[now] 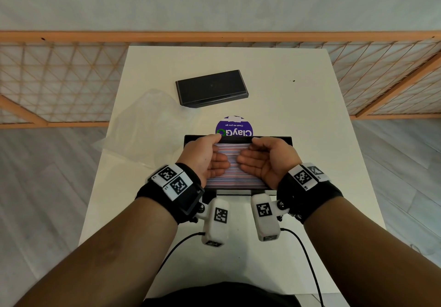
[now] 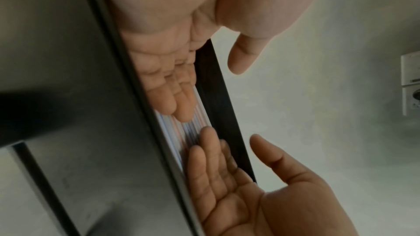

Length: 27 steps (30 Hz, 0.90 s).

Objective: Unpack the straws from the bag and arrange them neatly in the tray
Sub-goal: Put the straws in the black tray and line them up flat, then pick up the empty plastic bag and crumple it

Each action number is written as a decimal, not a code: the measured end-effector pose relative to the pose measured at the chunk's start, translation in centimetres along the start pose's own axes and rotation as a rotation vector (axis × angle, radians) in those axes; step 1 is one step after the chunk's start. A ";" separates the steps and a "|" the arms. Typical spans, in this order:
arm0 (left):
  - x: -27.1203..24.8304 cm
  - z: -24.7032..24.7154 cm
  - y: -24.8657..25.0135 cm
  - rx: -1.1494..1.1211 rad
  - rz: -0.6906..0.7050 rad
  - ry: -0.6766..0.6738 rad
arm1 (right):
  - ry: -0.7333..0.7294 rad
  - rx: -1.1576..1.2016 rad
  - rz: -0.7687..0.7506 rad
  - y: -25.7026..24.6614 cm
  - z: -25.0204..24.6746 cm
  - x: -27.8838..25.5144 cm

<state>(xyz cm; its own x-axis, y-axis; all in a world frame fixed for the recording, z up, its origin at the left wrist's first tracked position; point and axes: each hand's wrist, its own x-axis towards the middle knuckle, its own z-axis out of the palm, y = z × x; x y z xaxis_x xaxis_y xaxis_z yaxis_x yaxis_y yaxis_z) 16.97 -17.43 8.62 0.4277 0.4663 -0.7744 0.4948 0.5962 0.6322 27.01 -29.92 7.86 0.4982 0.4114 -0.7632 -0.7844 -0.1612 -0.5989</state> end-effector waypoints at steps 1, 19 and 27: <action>0.0 0.0 0.0 -0.001 -0.001 -0.004 | -0.012 0.017 -0.007 0.0 0.0 -0.1; -3.3 -4.6 4.5 0.084 0.403 0.236 | -0.065 -0.064 -0.176 -2.0 -0.5 -2.7; 4.8 -11.7 -0.1 0.475 -0.008 0.243 | -0.023 0.035 -0.389 -6.0 -1.4 -6.2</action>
<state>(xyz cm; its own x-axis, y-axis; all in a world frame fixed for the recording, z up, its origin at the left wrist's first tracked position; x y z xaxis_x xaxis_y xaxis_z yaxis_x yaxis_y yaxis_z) 10.12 -7.62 4.50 0.2632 0.6345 -0.7267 0.8091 0.2651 0.5245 29.16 -32.76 15.80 0.7531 0.4555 -0.4747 -0.5507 0.0416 -0.8337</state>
